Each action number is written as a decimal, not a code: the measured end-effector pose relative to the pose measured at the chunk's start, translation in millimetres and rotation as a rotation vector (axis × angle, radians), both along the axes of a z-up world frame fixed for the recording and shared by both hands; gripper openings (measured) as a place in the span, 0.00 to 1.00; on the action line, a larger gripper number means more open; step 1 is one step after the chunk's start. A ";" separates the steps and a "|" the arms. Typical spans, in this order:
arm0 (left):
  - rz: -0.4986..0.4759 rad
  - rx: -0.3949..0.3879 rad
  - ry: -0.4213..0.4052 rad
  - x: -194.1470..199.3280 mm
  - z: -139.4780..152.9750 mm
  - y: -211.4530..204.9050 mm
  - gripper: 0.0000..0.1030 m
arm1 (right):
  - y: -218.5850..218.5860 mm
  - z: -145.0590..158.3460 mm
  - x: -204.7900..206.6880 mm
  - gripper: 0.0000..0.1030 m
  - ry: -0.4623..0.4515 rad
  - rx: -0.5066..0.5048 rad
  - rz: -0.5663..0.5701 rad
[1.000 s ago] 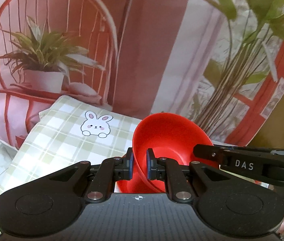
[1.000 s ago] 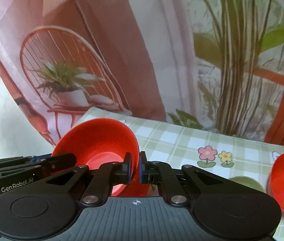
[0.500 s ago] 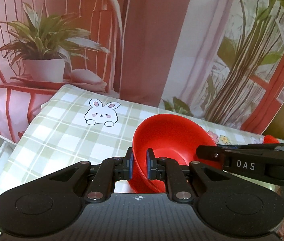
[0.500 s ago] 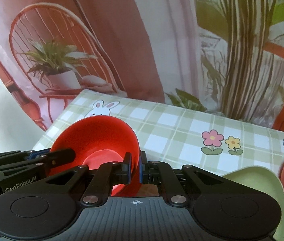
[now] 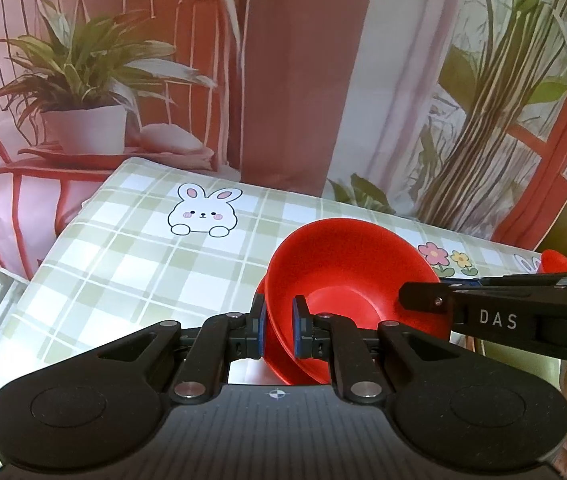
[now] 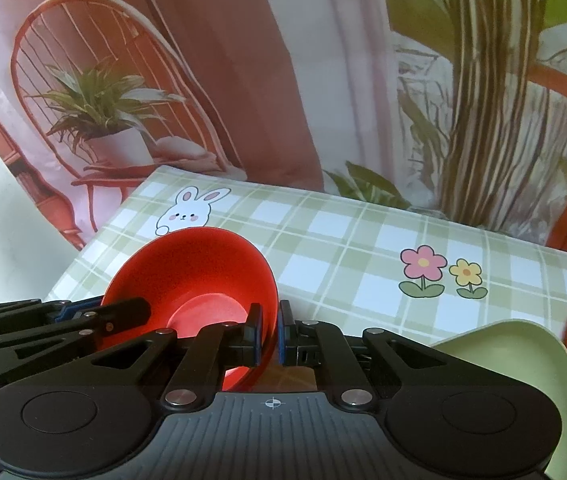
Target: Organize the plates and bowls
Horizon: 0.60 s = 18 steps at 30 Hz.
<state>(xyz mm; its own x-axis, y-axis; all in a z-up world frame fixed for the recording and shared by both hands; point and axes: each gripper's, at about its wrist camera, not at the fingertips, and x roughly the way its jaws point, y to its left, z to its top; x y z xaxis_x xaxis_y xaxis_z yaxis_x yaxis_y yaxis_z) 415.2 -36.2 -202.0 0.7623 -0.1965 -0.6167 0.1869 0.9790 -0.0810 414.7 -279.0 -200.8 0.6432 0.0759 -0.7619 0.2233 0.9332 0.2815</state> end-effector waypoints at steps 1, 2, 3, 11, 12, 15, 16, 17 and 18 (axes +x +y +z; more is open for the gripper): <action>0.001 0.001 0.001 0.0 -0.3 0.1 0.13 | -0.2 -0.2 -0.1 0.07 0.001 -0.001 -0.001; 0.002 0.002 0.002 0.0 -0.6 0.1 0.13 | -0.1 -0.2 -0.3 0.07 0.001 -0.001 -0.002; 0.003 0.002 0.003 -0.1 -0.8 0.2 0.13 | 0.2 -0.2 -0.7 0.07 0.001 -0.002 -0.001; 0.038 0.010 -0.001 -1.8 -0.3 2.4 0.20 | 3.0 1.2 -2.5 0.15 0.010 -0.018 0.002; 0.043 0.005 -0.004 -2.3 0.5 3.5 0.23 | 3.4 2.1 -3.4 0.15 0.009 -0.020 0.003; 0.049 -0.011 -0.012 -4.8 4.2 6.6 0.23 | 3.3 7.4 -9.4 0.15 -0.001 -0.024 0.001; 0.051 -0.011 -0.016 -6.2 6.1 6.9 0.23 | 2.8 10.0 -12.4 0.15 -0.008 -0.030 -0.002; 0.053 -0.010 -0.021 -7.5 7.7 6.7 0.24 | 2.1 12.8 -15.2 0.15 -0.014 -0.035 -0.004; 0.054 -0.012 -0.025 -8.9 9.5 6.3 0.24 | 1.2 16.2 -18.7 0.15 -0.023 -0.041 -0.007</action>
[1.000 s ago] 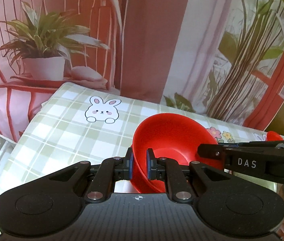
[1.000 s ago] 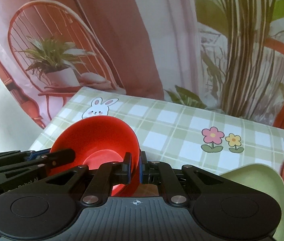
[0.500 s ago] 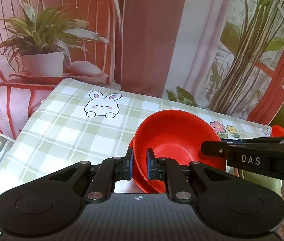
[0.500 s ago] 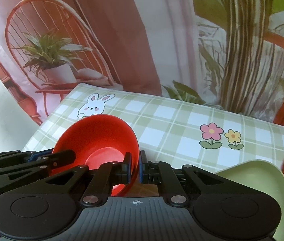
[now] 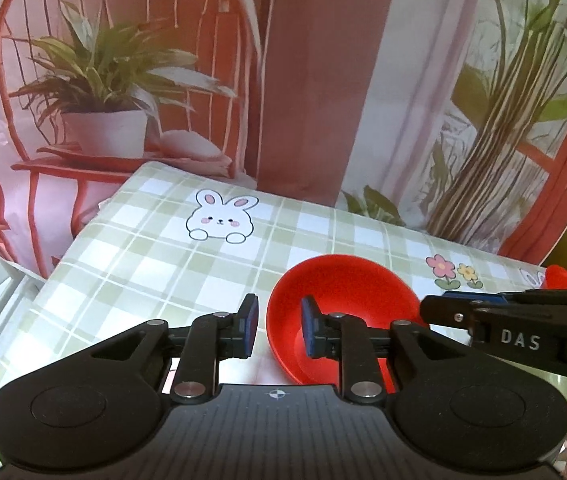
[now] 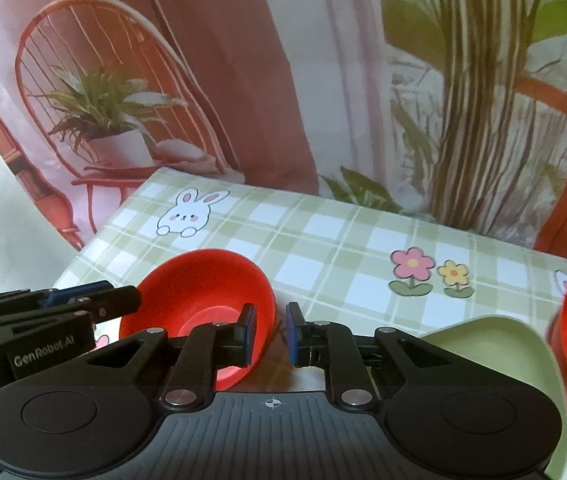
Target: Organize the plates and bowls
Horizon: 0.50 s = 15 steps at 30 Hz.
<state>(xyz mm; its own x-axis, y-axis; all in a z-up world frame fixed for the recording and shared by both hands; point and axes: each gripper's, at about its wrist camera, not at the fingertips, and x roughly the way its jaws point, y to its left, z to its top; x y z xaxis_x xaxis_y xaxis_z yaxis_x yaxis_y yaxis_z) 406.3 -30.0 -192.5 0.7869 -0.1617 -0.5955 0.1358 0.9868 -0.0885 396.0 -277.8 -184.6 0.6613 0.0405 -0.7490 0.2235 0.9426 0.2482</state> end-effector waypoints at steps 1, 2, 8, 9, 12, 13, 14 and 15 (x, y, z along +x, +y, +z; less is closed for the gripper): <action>0.000 -0.005 -0.004 -2.1 2.6 0.0 0.24 | -0.9 3.8 -3.9 0.15 -0.011 -0.008 -0.003; -0.002 -0.012 -0.008 -3.9 5.0 0.1 0.24 | -1.8 8.0 -8.9 0.15 -0.027 -0.020 -0.004; -0.027 -0.004 -0.053 -20.1 22.0 -12.2 0.24 | -13.0 32.3 -46.1 0.15 -0.125 -0.121 -0.023; -0.034 -0.002 -0.060 -23.3 23.9 -15.7 0.24 | -17.9 35.6 -53.3 0.15 -0.139 -0.123 -0.036; -0.061 -0.008 -0.077 -32.1 31.1 -30.2 0.28 | -32.5 42.5 -71.7 0.15 -0.166 -0.131 -0.067; -0.075 -0.009 -0.081 -34.9 32.6 -37.0 0.30 | -37.2 43.4 -77.4 0.15 -0.171 -0.136 -0.076; -0.085 -0.008 -0.085 -37.4 33.0 -42.9 0.32 | -42.4 44.3 -83.7 0.15 -0.175 -0.141 -0.086; -0.097 -0.007 -0.087 -39.4 32.9 -49.7 0.33 | -47.6 44.6 -89.6 0.15 -0.179 -0.144 -0.097</action>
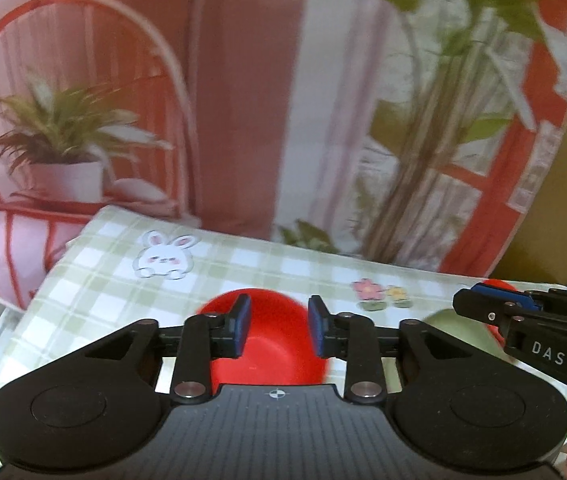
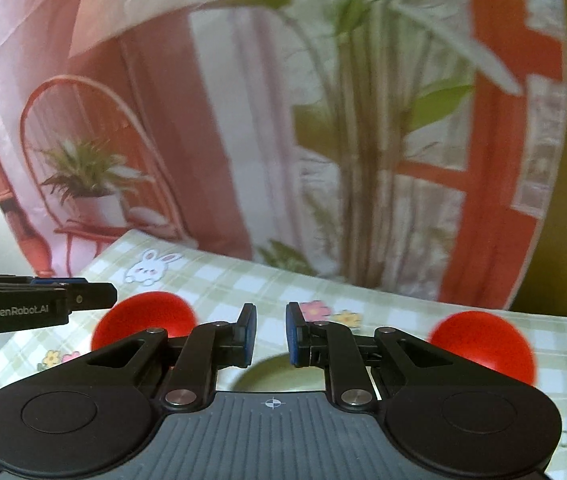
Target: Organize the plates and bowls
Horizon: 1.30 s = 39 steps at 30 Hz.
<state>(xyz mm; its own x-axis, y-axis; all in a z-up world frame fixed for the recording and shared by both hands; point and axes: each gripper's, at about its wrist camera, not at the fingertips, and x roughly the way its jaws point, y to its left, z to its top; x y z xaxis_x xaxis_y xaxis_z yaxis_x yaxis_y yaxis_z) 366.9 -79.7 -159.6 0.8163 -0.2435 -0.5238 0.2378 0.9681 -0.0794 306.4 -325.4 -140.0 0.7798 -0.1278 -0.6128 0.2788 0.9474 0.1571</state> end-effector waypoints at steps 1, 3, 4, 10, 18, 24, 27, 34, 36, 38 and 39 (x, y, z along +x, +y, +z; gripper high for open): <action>-0.015 0.001 -0.001 -2.1 0.4 -8.1 0.34 | -5.6 0.1 -6.2 0.15 -0.006 0.000 -0.011; -0.042 0.006 -0.002 -5.1 -0.2 -22.5 0.36 | -18.3 -0.2 -19.1 0.15 -0.019 -0.002 -0.032; -0.056 0.010 -0.006 -6.9 -0.8 -31.1 0.36 | -24.4 -0.5 -25.2 0.15 -0.026 -0.010 -0.041; -0.129 0.029 0.003 -10.9 -6.4 -78.7 0.37 | -60.9 -8.1 -58.9 0.17 -0.065 -0.052 -0.099; -0.219 0.064 0.035 0.9 -20.0 -132.8 0.38 | -116.6 -34.7 -85.6 0.19 -0.052 -0.038 -0.189; -0.290 0.070 0.059 21.7 -30.5 -172.4 0.38 | -140.9 -57.2 -95.1 0.19 -0.045 -0.003 -0.249; -0.325 0.078 0.087 33.7 -39.1 -191.8 0.38 | -152.3 -66.8 -96.7 0.19 -0.041 0.030 -0.279; -0.345 0.109 0.116 50.3 -53.5 -215.7 0.38 | -169.1 -84.9 -96.4 0.18 -0.034 0.100 -0.322; -0.350 0.119 0.120 54.4 -55.3 -220.3 0.38 | -171.6 -89.1 -94.9 0.17 -0.033 0.120 -0.334; -0.355 0.131 0.126 57.2 -57.8 -223.8 0.38 | -174.1 -92.4 -94.1 0.17 -0.032 0.141 -0.347; -0.358 0.137 0.129 58.7 -59.1 -225.9 0.38 | -175.0 -93.7 -93.9 0.17 -0.033 0.150 -0.353</action>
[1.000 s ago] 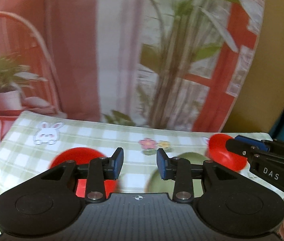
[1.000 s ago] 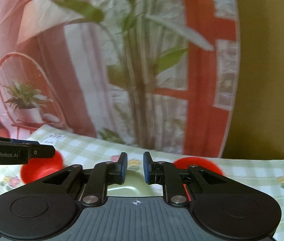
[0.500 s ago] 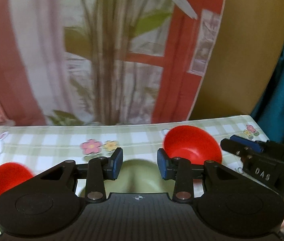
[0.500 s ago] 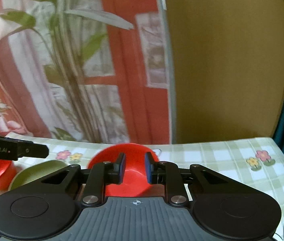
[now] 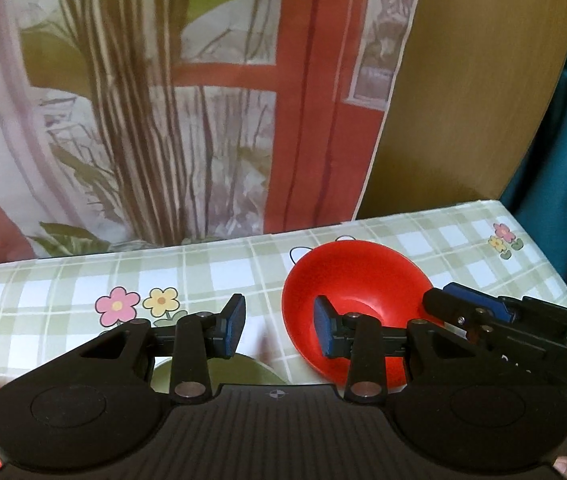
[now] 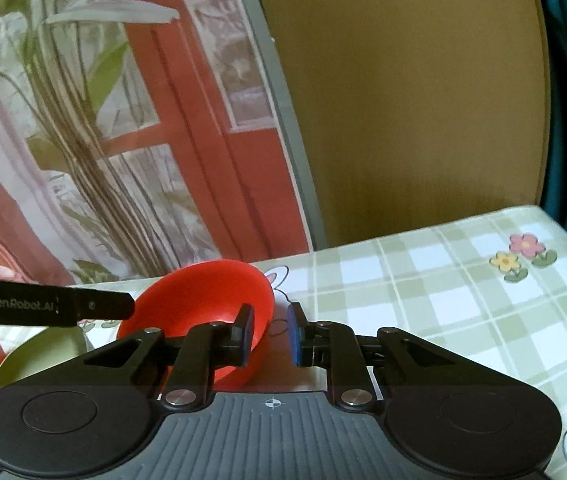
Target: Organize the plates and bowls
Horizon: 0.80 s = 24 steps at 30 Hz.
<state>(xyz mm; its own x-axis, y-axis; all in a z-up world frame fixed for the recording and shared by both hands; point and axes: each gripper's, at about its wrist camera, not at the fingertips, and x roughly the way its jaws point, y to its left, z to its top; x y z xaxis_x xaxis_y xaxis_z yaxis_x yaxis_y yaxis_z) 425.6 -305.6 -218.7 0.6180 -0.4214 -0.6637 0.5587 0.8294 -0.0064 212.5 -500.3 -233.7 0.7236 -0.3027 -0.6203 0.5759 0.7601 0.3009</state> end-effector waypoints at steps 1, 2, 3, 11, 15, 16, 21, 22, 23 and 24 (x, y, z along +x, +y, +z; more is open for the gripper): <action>-0.005 0.007 0.001 0.6 -1.9 -2.0 0.38 | -0.5 -1.0 0.0 0.17 -0.001 0.008 -0.003; -0.009 0.013 0.001 1.3 -3.5 -4.0 0.38 | -0.9 -2.2 0.1 0.17 -0.001 0.014 -0.005; -0.009 0.018 0.003 2.0 -5.3 -5.2 0.38 | -0.8 -3.2 0.3 0.16 0.000 0.020 -0.005; -0.011 0.050 0.013 3.4 -13.9 -14.0 0.32 | 0.6 -6.4 2.8 0.12 -0.006 0.059 -0.012; -0.009 0.050 0.031 5.7 -17.8 -12.4 0.15 | 1.7 -7.6 4.1 0.10 -0.014 0.077 -0.020; -0.011 0.046 0.030 5.7 -18.4 -11.3 0.14 | 2.3 -7.6 4.4 0.10 -0.015 0.080 -0.023; -0.001 0.036 0.028 3.5 -15.9 -8.2 0.11 | 4.5 -5.4 3.3 0.09 -0.024 0.088 -0.031; -0.001 0.035 0.030 2.7 -14.9 -7.8 0.11 | 4.8 -4.3 2.1 0.09 -0.029 0.090 -0.035; -0.003 0.035 0.028 1.4 -13.4 -7.9 0.11 | 5.1 -2.8 0.6 0.09 -0.033 0.090 -0.041; -0.006 0.036 0.023 -0.7 -11.8 -8.0 0.11 | 5.6 -1.0 -1.1 0.08 -0.037 0.090 -0.046</action>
<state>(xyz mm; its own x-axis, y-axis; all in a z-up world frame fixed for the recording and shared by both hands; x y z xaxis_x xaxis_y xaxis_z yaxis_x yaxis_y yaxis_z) 424.9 -313.6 -230.5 0.6001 -0.4006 -0.6924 0.5635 0.8261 0.0104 211.4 -494.8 -234.7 0.7333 -0.2804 -0.6194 0.5968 0.7019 0.3888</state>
